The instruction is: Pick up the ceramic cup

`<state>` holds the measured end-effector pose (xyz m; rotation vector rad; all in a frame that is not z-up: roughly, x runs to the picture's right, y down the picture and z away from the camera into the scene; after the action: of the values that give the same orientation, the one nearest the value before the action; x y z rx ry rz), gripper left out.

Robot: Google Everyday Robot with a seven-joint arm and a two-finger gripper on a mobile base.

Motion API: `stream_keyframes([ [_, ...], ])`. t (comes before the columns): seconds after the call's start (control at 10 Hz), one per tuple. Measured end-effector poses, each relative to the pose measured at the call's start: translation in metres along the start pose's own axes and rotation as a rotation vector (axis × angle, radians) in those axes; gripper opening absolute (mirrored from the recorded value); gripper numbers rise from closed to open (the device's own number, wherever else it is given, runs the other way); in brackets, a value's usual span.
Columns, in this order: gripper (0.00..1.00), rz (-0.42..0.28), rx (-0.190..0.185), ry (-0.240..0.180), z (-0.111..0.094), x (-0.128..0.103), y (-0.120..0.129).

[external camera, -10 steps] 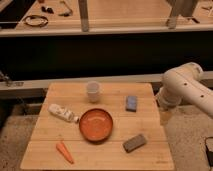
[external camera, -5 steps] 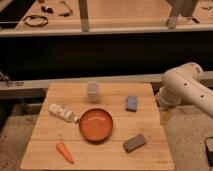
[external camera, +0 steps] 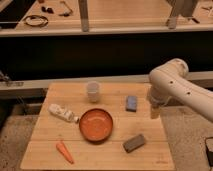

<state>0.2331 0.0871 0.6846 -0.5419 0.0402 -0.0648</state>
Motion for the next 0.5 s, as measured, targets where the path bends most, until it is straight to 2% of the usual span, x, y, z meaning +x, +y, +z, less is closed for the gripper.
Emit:
stream_keyframes([
  [0.2,0.64,-0.020,0.008,0.005,-0.001,-0.004,-0.003],
  [0.5,0.64,-0.071,0.026,-0.001,-0.003,-0.049,-0.015],
])
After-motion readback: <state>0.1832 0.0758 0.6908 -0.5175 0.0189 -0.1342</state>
